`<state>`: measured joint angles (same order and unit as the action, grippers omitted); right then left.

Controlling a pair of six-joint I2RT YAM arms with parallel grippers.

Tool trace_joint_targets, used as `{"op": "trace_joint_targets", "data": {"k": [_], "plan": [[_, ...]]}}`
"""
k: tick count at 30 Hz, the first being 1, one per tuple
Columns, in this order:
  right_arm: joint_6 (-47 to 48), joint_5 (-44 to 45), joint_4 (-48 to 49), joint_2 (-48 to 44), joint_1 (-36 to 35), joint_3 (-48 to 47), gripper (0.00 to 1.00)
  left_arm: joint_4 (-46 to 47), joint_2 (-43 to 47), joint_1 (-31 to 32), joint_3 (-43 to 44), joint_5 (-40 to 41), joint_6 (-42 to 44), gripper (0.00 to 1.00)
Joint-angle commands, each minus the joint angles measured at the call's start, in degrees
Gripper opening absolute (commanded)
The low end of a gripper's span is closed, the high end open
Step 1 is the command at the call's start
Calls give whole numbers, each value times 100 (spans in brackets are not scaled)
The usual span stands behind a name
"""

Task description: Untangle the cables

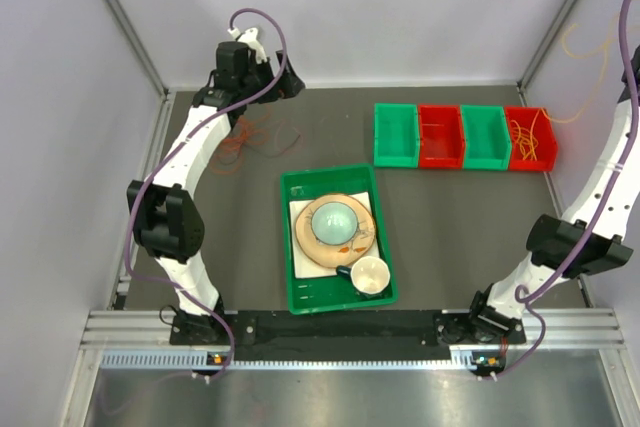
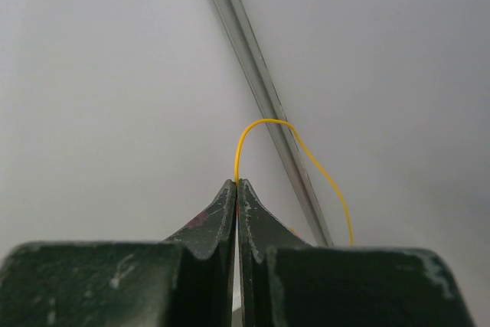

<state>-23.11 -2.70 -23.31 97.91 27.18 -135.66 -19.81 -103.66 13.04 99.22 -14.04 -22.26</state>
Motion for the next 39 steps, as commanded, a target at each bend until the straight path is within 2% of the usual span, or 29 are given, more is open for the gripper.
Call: {"op": "trace_joint_targets", "data": {"k": [1, 6, 21, 28, 34, 39], "plan": [[35, -152, 423, -52, 51, 390, 0, 153, -5, 50, 212, -28, 90, 99], [-26, -222, 976, -246, 59, 1418, 0, 153, -5, 59, 168, -11, 99, 99], [-105, -283, 1645, -1264, 51, 3861, 0, 179, -93, 94, 106, -125, 82, 99], [-334, -433, 1847, -1450, 51, 4853, 0, 215, -41, 111, -8, -186, 64, 99], [-405, -504, 2050, -1380, -63, 5251, 0, 223, 21, 111, -87, -187, 90, 99], [-211, -337, 1927, -1108, -292, 5137, 0, 232, 30, 120, -131, -204, 90, 99]]}}
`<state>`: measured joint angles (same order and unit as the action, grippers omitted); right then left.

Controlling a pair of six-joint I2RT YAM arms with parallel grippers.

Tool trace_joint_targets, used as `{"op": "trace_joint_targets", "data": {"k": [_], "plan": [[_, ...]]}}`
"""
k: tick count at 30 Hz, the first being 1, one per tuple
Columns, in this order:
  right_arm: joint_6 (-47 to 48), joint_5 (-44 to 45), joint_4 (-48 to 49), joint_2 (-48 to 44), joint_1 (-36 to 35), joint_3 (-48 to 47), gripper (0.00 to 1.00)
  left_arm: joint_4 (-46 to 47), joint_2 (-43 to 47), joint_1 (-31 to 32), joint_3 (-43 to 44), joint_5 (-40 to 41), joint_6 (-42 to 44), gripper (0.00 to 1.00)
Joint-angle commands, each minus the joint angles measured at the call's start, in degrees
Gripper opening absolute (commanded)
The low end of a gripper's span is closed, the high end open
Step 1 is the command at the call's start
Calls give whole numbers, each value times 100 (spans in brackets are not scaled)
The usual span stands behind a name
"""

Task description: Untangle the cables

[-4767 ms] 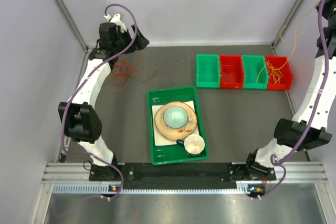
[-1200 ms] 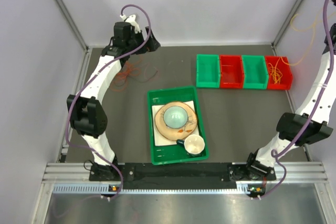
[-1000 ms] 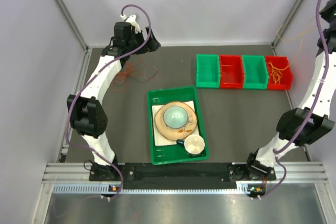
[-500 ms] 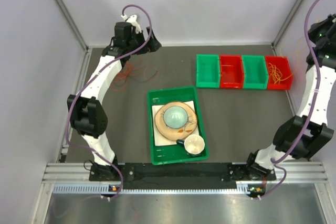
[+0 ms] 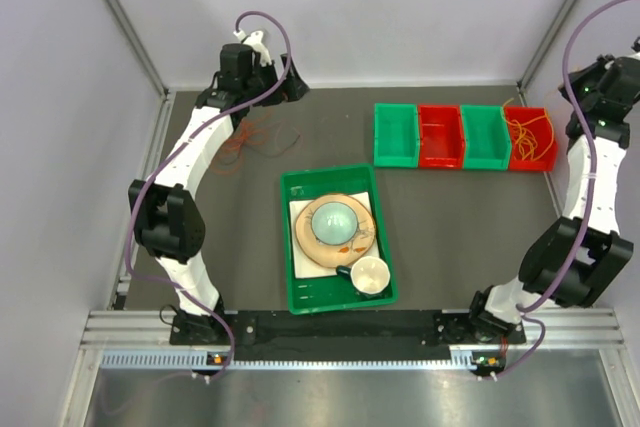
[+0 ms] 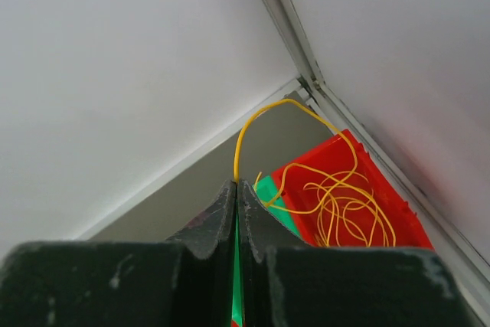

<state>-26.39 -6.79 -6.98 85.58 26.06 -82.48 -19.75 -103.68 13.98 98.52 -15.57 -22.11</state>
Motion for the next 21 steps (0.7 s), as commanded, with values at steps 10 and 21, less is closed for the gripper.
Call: {"op": "trace_joint_targets", "data": {"k": [10, 21], "plan": [[266, 661, 365, -6, -330, 504, 0, 243, -29, 26, -52, -104, 66, 99], [987, 1970, 382, -226, -734, 857, 0, 270, -56, 35, -8, -148, 40, 99]]}}
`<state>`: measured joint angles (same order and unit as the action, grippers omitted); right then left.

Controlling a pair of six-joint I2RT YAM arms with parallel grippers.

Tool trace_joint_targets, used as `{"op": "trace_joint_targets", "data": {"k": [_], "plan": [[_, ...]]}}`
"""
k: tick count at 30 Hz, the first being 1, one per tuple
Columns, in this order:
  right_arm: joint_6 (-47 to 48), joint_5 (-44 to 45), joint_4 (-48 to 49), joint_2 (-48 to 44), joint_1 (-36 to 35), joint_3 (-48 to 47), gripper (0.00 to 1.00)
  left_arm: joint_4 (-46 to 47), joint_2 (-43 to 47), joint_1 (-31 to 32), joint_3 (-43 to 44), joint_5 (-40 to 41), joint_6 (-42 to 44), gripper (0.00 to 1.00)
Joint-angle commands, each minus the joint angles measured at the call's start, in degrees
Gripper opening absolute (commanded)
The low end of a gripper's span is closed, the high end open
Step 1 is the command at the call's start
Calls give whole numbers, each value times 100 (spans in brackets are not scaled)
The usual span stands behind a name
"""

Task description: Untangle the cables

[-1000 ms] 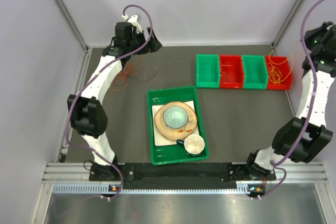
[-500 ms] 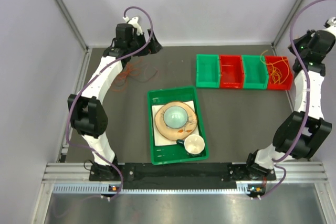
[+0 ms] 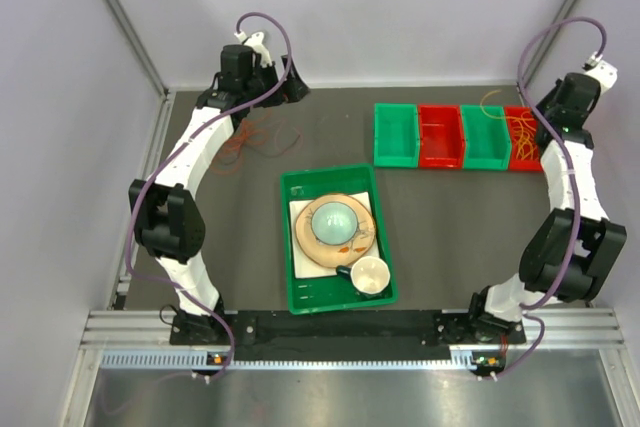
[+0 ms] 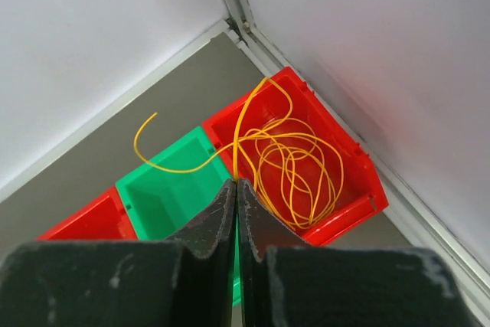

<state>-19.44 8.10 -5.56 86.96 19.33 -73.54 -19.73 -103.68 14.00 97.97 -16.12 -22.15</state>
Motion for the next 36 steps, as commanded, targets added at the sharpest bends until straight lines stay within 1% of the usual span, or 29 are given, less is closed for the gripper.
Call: {"op": "trace_joint_targets", "data": {"k": [1, 6, 8, 12, 13, 14, 15, 17, 18, 20, 21, 23, 30, 32, 36], "plan": [[335, 517, 222, -303, -61, -64, 0, 276, -47, 33, 46, -102, 53, 99], [336, 667, 275, -22, -61, 85, 0, 268, -91, 41, 38, -128, 36, 99], [292, 711, 240, 241, -61, 76, 0, 268, -91, 50, 29, -128, 36, 99], [160, 614, 99, 620, -61, -38, 0, 268, -118, 68, 29, -119, 44, 99], [116, 588, 91, 673, -61, -47, 2, 276, -126, 68, 29, -119, 53, 99], [99, 544, 99, 717, -61, -47, 9, 276, -126, 68, 29, -128, 44, 99], [90, 526, 91, 778, -61, -29, 18, 268, -135, 68, 29, -128, 62, 99], [55, 482, 47, 849, -70, -38, 25, 267, -144, 77, 20, -137, 53, 99], [37, 465, 38, 875, -61, -55, 33, 268, -135, 77, 29, -137, 70, 99], [46, 421, 3, 858, -70, -134, 42, 268, -135, 77, 29, -128, 71, 99], [46, 421, -128, 849, -70, -265, 56, 259, -126, 77, 29, -137, 71, 99], [54, 386, -199, 709, -70, -371, 68, 267, -118, 77, 20, -137, 71, 99], [55, 201, -323, 252, -96, -600, 69, 259, -47, 85, -24, -155, 88, 99], [2, 18, -375, 234, -140, -635, 68, 267, -30, 85, -33, -146, 88, 99], [-121, -1, -708, 260, -219, -723, 67, 241, 32, 77, -24, -155, 114, 99]]}}
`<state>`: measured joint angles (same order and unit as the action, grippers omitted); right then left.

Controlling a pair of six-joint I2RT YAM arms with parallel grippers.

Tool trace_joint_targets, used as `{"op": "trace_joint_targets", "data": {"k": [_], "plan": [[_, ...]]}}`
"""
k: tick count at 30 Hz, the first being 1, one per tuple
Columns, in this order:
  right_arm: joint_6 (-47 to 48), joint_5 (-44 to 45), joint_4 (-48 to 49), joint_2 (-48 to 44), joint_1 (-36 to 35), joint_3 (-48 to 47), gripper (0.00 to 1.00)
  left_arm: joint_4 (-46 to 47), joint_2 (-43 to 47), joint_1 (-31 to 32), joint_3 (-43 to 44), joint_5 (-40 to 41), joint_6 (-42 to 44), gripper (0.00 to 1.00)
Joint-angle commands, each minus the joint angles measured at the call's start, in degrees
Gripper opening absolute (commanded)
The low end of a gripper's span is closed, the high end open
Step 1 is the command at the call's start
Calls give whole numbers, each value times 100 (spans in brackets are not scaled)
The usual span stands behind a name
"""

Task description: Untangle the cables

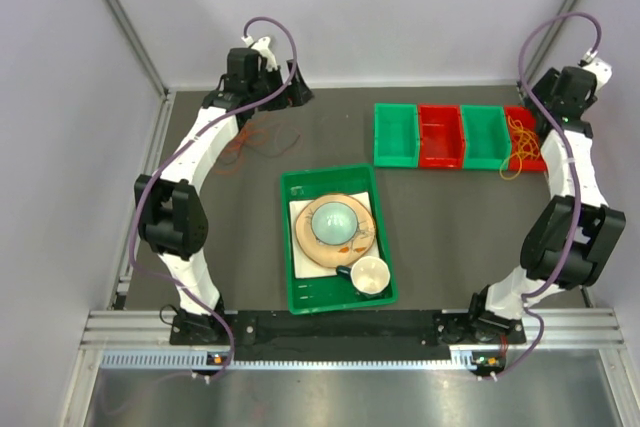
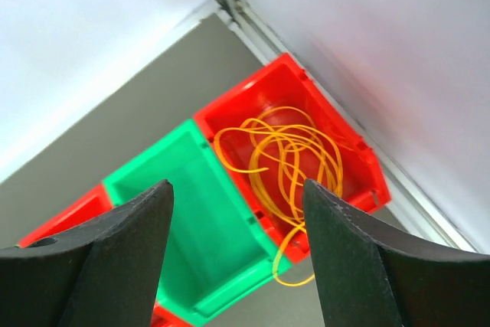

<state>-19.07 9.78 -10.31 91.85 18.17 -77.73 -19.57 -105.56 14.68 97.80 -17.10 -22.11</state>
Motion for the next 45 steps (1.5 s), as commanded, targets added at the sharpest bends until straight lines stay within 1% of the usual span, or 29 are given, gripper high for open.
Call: {"op": "trace_joint_targets", "data": {"k": [1, 3, 7, 9, 11, 13, 14, 15, 16, 17, 18, 19, 22, 24, 28, 33, 36, 38, 39, 40, 43, 45], "plan": [[-237, -109, -374, -264, -95, -286, 67, 191, 229, 18, -6, -39, 119, 99], [-369, 129, -648, -474, -95, -50, 66, 156, 255, 18, -6, -30, 145, 99], [-588, -185, -657, -888, -86, 688, 64, 156, 273, 18, -33, -56, 154, 99], [-694, -379, -474, -1037, -86, 1267, 66, 164, 273, 18, -59, -74, 137, 99], [-834, -433, -306, -1178, -86, 1750, 71, 191, 273, 26, -103, -91, 137, 99], [-1168, -198, -183, -1144, -33, 1919, 71, 191, 264, 44, -103, -109, 137, 99], [-1308, -231, -104, -1143, 36, 2068, 71, 191, 255, 35, -103, -126, 145, 99], [-1693, -257, -34, -1135, 211, 2139, 71, 191, 255, 53, -103, -135, 145, 99], [-1888, -318, 150, -1135, 291, 2227, 70, 208, 246, 53, -94, -144, 137, 99], [-2064, -354, 213, -1108, 396, 2323, 67, 200, 238, 53, -86, -144, 137, 99], [-2396, -389, 265, -1091, 467, 2376, 66, 208, 237, 62, -77, -153, 145, 99], [-2539, -415, 440, -1082, 572, 2420, 65, 200, 229, 62, -51, -153, 145, 99], [-2961, -381, 511, -1055, 704, 2482, 63, 147, 185, 70, 28, -153, 180, 99], [-3111, -494, 591, -881, 749, 2421, 63, 138, 150, 70, 72, -153, 198, 99], [-3217, -766, 354, -309, 784, 1894, 62, 120, 114, 79, 90, -170, 216, 99], [-3305, -925, 608, 148, 793, 1683, 59, 85, 79, 79, 108, -153, 268, 99], [-3322, -934, 696, 245, 802, 1648, 54, 68, 44, 79, 143, -162, 277, 99], [-3322, -908, 662, 324, 802, 1604, 48, 68, 9, 70, 161, -179, 277, 99], [-3322, -899, 688, 324, 802, 1603, 43, 68, 0, 79, 195, -179, 277, 99], [-3331, -882, 723, 298, 793, 1638, 32, 68, -9, 70, 196, -179, 269, 99], [-3305, -838, 784, 210, 802, 1691, 13, 59, -17, 79, 204, -188, 269, 99], [-3244, -794, 767, 175, 793, 1674, 3, 50, -26, 70, 196, -188, 277, 99]]}}
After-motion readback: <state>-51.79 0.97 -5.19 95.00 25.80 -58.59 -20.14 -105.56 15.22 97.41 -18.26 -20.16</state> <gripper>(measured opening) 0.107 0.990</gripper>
